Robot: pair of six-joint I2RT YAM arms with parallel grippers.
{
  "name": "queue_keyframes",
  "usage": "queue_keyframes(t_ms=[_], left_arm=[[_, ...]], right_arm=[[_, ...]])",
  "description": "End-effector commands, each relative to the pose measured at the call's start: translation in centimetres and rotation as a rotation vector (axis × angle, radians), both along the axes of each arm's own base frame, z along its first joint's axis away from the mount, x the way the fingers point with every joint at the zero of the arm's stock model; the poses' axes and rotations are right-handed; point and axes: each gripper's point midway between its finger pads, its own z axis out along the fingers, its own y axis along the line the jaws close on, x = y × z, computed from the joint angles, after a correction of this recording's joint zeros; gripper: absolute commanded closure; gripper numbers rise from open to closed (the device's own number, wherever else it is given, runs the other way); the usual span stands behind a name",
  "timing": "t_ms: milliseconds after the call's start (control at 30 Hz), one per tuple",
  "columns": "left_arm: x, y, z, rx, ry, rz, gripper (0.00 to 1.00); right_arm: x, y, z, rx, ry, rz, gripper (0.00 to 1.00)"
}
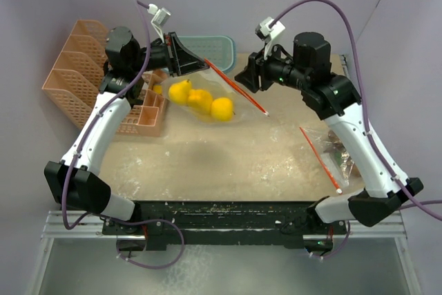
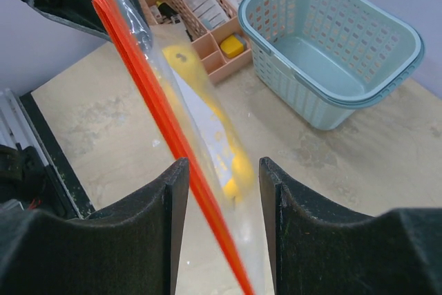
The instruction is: Open the zip-top bag and remove the fake food
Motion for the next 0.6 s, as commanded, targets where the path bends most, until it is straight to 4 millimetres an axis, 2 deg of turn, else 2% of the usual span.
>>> queue_keyframes(t_ms=[0, 233, 567], left_arm=[[-1.3, 0.2, 2.0, -0.013, -0.096, -0.001, 1.0], [-1.1, 0.2, 2.2, -0.015, -0.1, 0.003, 1.0], [-1.6, 0.3, 2.3, -0.009, -0.103, -0.001, 1.0]], right_arm=[[-1.6, -0.5, 3.7, 0.055, -0.077, 0.028, 0.52], [-1.6, -0.1, 1.8, 0.051, -0.032, 0.042, 0.52], [-0.9, 0.4, 0.5, 0.045, -0.019, 0.043, 0.52]])
